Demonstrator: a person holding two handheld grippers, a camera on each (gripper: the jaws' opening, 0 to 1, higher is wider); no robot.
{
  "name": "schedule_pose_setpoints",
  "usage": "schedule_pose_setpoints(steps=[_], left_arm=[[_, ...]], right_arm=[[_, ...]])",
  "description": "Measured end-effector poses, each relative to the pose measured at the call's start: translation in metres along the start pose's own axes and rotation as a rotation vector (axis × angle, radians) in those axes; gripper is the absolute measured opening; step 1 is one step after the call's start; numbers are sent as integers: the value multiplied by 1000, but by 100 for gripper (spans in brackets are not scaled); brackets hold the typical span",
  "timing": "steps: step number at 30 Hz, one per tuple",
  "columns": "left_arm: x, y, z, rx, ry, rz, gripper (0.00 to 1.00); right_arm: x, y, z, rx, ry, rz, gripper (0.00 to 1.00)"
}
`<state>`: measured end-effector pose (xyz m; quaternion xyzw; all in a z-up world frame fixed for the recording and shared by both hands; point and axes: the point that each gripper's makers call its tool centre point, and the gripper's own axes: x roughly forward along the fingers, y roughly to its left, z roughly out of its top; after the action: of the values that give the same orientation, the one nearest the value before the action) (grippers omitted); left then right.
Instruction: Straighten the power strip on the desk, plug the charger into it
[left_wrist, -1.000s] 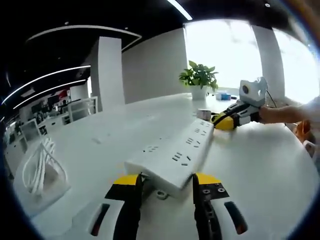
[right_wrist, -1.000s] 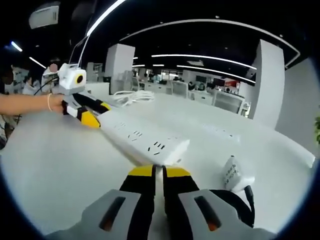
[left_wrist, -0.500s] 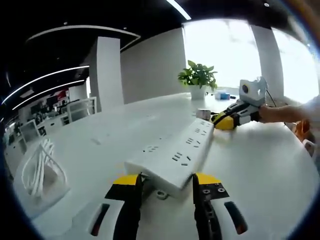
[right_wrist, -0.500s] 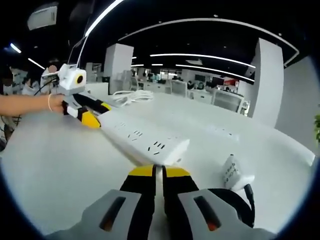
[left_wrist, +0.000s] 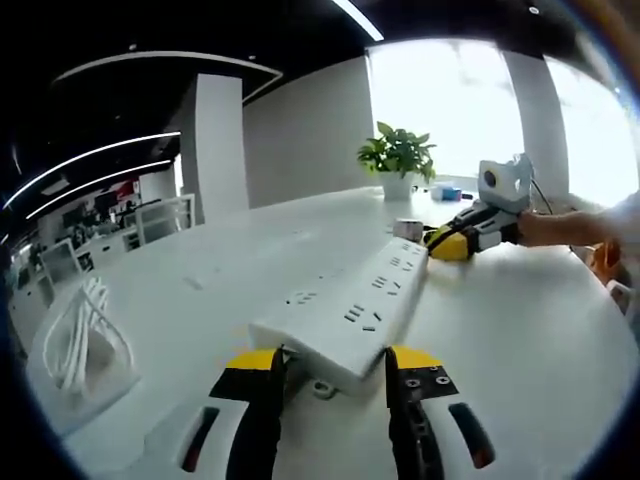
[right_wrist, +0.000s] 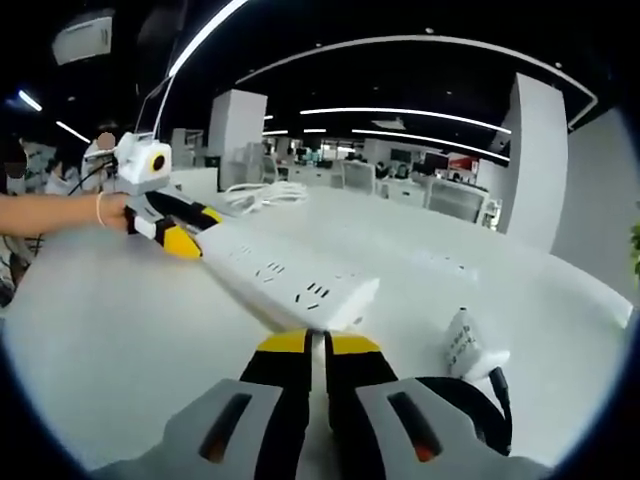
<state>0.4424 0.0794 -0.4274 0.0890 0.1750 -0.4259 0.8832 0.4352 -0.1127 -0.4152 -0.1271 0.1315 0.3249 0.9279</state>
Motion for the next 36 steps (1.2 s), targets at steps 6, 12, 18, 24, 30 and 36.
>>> schedule_pose_setpoints(steps=[6,12,18,24,30,36], left_arm=[[1,0,-1,25,2,15,42],[1,2,-1,41,5,37,44],[-4,4,4,12,-33,70,48],[-10,2,12,2,-63,78,50],[-17,-1,23,-18,-119,83,55],[-21,-8,32,-9,-170,91,61]], right_arm=[[0,-1,0,-5,-3,8,4],[-1,1,5,17,-26,26,8],[0,4,6,-13,-28,23,21],[1,5,5,-5,-27,29,23],[-3,10,8,3,-46,41,29],[-10,15,14,-8,-77,39,36]])
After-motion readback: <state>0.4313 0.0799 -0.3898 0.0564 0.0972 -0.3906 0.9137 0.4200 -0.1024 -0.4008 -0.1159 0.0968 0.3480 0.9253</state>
